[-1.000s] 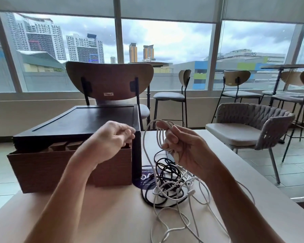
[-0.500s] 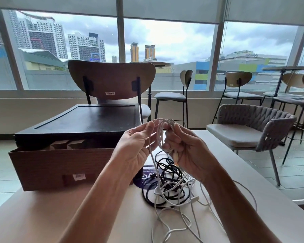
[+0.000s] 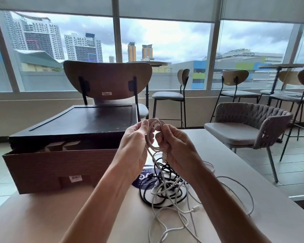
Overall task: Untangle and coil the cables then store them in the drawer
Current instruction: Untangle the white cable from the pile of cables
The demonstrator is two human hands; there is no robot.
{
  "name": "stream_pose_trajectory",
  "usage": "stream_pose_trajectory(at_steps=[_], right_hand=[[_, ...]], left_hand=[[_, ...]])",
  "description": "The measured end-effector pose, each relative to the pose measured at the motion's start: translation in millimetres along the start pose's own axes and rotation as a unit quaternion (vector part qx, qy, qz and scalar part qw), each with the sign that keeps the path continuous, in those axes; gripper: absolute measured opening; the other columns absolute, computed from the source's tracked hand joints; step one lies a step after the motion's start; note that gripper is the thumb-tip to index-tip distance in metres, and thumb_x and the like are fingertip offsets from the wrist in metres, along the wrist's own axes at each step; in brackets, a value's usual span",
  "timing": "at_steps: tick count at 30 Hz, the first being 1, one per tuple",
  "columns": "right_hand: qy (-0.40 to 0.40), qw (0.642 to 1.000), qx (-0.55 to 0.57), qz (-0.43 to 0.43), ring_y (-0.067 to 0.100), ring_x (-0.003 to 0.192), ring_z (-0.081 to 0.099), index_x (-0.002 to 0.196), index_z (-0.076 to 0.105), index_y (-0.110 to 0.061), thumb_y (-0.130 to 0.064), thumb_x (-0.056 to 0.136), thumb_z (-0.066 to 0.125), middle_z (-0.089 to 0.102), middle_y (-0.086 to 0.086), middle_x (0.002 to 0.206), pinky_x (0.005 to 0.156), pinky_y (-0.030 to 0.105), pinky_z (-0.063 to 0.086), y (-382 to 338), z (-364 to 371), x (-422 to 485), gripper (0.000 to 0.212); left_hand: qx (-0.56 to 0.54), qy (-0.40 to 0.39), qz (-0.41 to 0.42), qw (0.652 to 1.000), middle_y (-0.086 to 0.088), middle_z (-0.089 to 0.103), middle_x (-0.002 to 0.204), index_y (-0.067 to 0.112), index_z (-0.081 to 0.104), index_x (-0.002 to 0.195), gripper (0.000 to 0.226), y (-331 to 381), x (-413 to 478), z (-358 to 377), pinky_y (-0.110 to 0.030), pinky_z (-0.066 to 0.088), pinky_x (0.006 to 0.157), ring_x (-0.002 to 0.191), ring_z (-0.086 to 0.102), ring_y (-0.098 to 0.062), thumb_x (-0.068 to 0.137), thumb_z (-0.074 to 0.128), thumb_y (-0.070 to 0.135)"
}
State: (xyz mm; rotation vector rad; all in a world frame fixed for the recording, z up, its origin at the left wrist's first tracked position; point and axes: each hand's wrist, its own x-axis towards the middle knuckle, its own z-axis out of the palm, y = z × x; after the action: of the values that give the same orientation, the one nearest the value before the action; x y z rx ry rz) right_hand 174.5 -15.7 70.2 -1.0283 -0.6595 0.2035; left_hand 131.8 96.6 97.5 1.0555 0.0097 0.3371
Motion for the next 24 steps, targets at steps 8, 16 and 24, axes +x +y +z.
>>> stream_pose_trajectory(at_steps=[8, 16, 24], right_hand=[[0.081, 0.997, -0.018, -0.002, 0.011, 0.060, 0.050, 0.107, 0.053, -0.005, -0.018, 0.099, 0.054, 0.068, 0.005, 0.077, 0.061, 0.027, 0.044, -2.6, 2.2, -1.7, 0.016], [0.066, 0.998, -0.022, -0.004, 0.016, 0.062, 0.058, 0.087, 0.063, -0.007, -0.010, 0.093, 0.063, 0.071, 0.014, 0.085, 0.063, 0.030, 0.051, -4.9, 1.1, -6.2, 0.006], [-0.010, 0.999, -0.015, 0.033, 0.023, 0.077, 0.064, 0.091, 0.069, -0.006, -0.006, 0.088, 0.067, 0.068, 0.019, 0.091, 0.074, 0.032, 0.057, -6.2, 2.0, -8.8, 0.003]], left_hand=[[-0.028, 0.005, -0.018, 0.999, -0.008, 0.060, 0.079, -0.004, 0.070, 0.111, 0.026, 4.8, 1.6, -5.7, -0.023, 0.048, 0.069, 0.064, 0.051, -0.010, 0.101, 0.046, -0.003], [0.086, -0.009, -0.031, 0.996, 0.004, 0.043, 0.056, 0.003, 0.066, 0.097, 0.034, 8.0, -3.3, -5.6, -0.025, 0.035, 0.057, 0.047, 0.037, -0.006, 0.107, 0.037, 0.018], [0.147, 0.041, 0.047, 0.987, 0.014, 0.058, 0.051, -0.001, 0.069, 0.098, 0.029, 5.0, -1.0, -11.1, -0.026, 0.036, 0.057, 0.043, 0.044, -0.001, 0.099, 0.059, 0.027]])
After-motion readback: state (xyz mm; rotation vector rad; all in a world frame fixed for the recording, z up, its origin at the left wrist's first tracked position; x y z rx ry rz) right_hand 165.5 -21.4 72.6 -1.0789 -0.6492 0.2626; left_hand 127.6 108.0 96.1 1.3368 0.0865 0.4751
